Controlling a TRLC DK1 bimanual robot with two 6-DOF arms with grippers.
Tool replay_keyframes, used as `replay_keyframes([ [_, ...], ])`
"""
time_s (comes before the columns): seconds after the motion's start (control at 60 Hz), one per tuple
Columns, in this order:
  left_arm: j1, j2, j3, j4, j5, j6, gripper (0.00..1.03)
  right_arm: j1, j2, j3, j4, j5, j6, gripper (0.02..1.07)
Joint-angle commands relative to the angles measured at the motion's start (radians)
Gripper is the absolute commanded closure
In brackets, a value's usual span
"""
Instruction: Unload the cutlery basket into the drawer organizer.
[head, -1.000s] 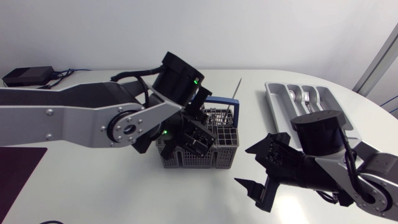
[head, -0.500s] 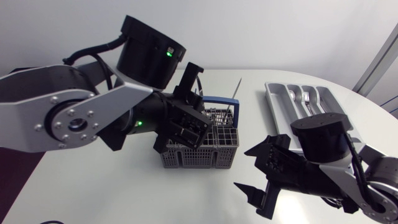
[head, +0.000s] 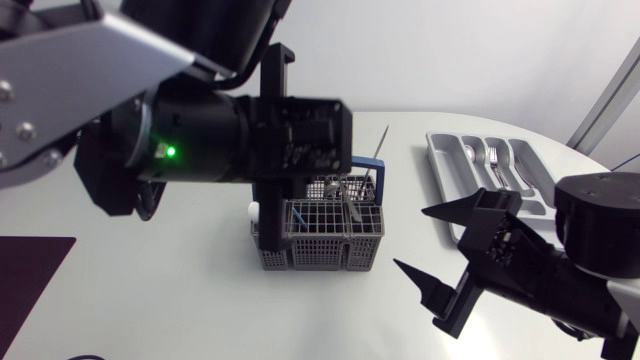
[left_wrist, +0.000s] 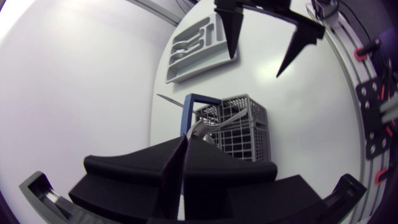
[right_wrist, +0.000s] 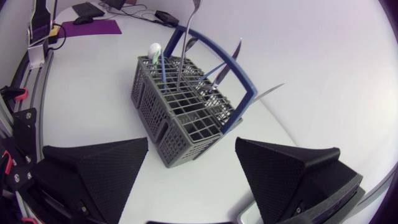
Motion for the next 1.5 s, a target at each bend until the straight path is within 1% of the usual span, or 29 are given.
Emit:
replay_keyframes([
  [0.0, -0.012, 0.059, 0.077, -0.030, 0.001, -0.186, 0.87, -0.005, -0.031, 0.012, -0.009, 0.028, 0.029, 0.07],
  [0.1, -0.006, 0.135, 0.177, -0.100, 0.027, -0.343, 0.87, -0.004, -0.037, 0.025, 0.013, 0.074, 0.043, 0.07],
  [0.15, 0.014, 0.184, 0.254, -0.169, 0.097, -0.432, 0.87, -0.002, -0.037, 0.029, 0.028, 0.095, 0.053, 0.07],
  [0.217, 0.046, 0.235, 0.329, -0.227, 0.162, -0.516, 0.86, 0.010, -0.037, 0.034, 0.052, 0.126, 0.066, 0.08],
  [0.25, 0.047, 0.247, 0.347, -0.241, 0.175, -0.539, 0.86, 0.021, -0.037, 0.032, 0.071, 0.152, 0.070, 0.11],
  [0.267, 0.052, 0.263, 0.364, -0.252, 0.186, -0.570, 0.86, 0.027, -0.037, 0.032, 0.080, 0.163, 0.072, 0.12],
  [0.3, 0.061, 0.276, 0.386, -0.264, 0.211, -0.605, 0.86, 0.042, -0.036, 0.034, 0.094, 0.186, 0.076, 0.12],
  [0.383, 0.066, 0.298, 0.410, -0.276, 0.235, -0.659, 0.86, 0.072, -0.031, 0.031, 0.128, 0.230, 0.078, 0.12],
  [0.45, 0.067, 0.316, 0.420, -0.278, 0.246, -0.699, 0.86, 0.104, -0.028, 0.023, 0.160, 0.266, 0.078, 0.16],
  [0.533, 0.070, 0.350, 0.438, -0.304, 0.263, -0.739, 0.86, 0.144, -0.013, 0.014, 0.198, 0.313, 0.069, 0.18],
  [0.583, 0.077, 0.356, 0.439, -0.306, 0.286, -0.751, 0.86, 0.153, -0.008, 0.012, 0.212, 0.319, 0.064, 0.21],
  [0.683, 0.080, 0.372, 0.452, -0.315, 0.306, -0.774, 0.86, 0.168, 0.009, 0.003, 0.246, 0.332, 0.049, 0.29],
  [0.8, 0.087, 0.384, 0.464, -0.326, 0.353, -0.803, 0.86, 0.177, 0.050, -0.021, 0.319, 0.342, 0.023, 0.40],
  [0.9, 0.084, 0.384, 0.459, -0.326, 0.360, -0.817, 0.86, 0.184, 0.079, -0.037, 0.368, 0.361, 0.001, 0.48],
  [0.967, 0.087, 0.384, 0.464, -0.326, 0.376, -0.825, 0.86, 0.185, 0.095, -0.046, 0.398, 0.367, -0.009, 0.48],
  [1.083, 0.087, 0.382, 0.462, -0.326, 0.383, -0.825, 0.86, 0.184, 0.124, -0.050, 0.421, 0.370, -0.016, 0.48],
  [1.333, 0.093, 0.384, 0.458, -0.326, 0.383, -0.825, 0.86, 0.191, 0.127, -0.055, 0.436, 0.393, -0.025, 0.71],
  [1.383, 0.093, 0.384, 0.455, -0.326, 0.383, -0.825, 0.86, 0.193, 0.127, -0.057, 0.436, 0.396, -0.025, 0.72],
  [1.4, 0.092, 0.384, 0.450, -0.326, 0.383, -0.825, 0.86, 0.194, 0.128, -0.058, 0.436, 0.399, -0.026, 0.77],
  [1.483, 0.090, 0.384, 0.447, -0.324, 0.383, -0.826, 0.86, 0.197, 0.128, -0.060, 0.434, 0.401, -0.026, 0.77],
])
